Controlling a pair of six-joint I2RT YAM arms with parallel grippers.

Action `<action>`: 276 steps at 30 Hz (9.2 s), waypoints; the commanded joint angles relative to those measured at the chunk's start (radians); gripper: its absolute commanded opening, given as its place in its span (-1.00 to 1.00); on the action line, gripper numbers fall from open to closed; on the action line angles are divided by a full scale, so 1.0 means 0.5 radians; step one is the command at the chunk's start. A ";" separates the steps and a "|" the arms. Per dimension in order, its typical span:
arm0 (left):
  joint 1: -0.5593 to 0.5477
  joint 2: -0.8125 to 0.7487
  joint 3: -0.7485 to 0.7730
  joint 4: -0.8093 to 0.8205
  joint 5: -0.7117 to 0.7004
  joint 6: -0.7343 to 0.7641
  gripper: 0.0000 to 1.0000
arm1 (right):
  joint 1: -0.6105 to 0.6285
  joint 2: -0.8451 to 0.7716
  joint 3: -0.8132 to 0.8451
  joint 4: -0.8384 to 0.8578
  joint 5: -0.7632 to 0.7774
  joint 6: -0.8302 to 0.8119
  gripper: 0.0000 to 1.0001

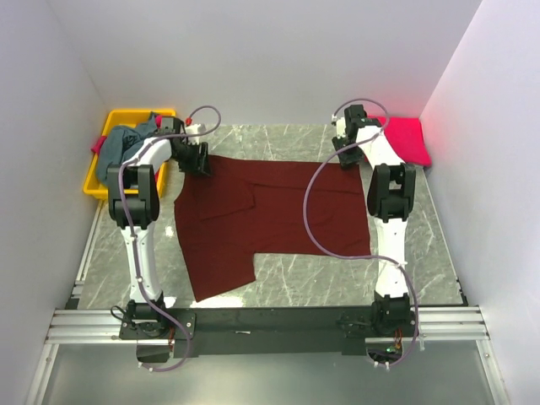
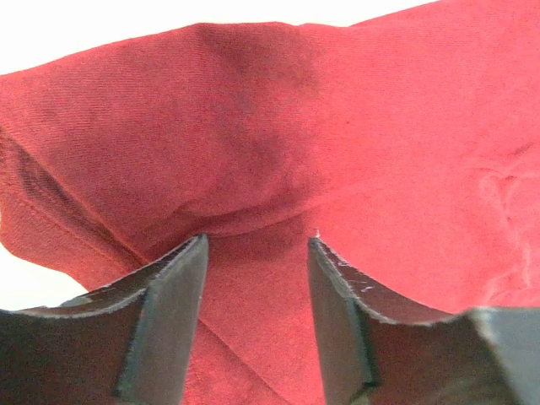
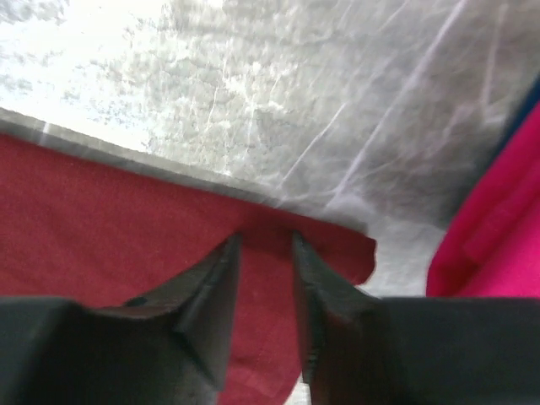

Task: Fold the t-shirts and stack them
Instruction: Fold the tshirt

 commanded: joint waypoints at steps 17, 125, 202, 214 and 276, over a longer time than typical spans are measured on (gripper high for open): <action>0.176 -1.616 -1.103 -1.011 0.455 1.576 0.63 | 0.133 -1.730 -1.416 -0.307 -0.348 -0.460 0.46; -0.303 -2.248 -2.365 -0.523 -0.210 1.819 -0.99 | 0.142 -2.316 -3.022 0.242 0.011 -0.727 -1.00; 0.019 -0.727 -0.644 -0.539 -0.026 1.555 -0.99 | -0.060 -0.792 -1.059 -0.053 0.069 -0.798 -0.97; 0.289 -0.834 -0.610 -0.603 0.280 1.282 -0.02 | -0.305 -0.881 -0.862 -0.408 -0.295 -0.544 -0.04; 0.492 -1.540 -1.622 -0.699 0.404 1.435 0.08 | -0.481 -1.430 -1.684 -0.206 -0.894 -0.191 -0.07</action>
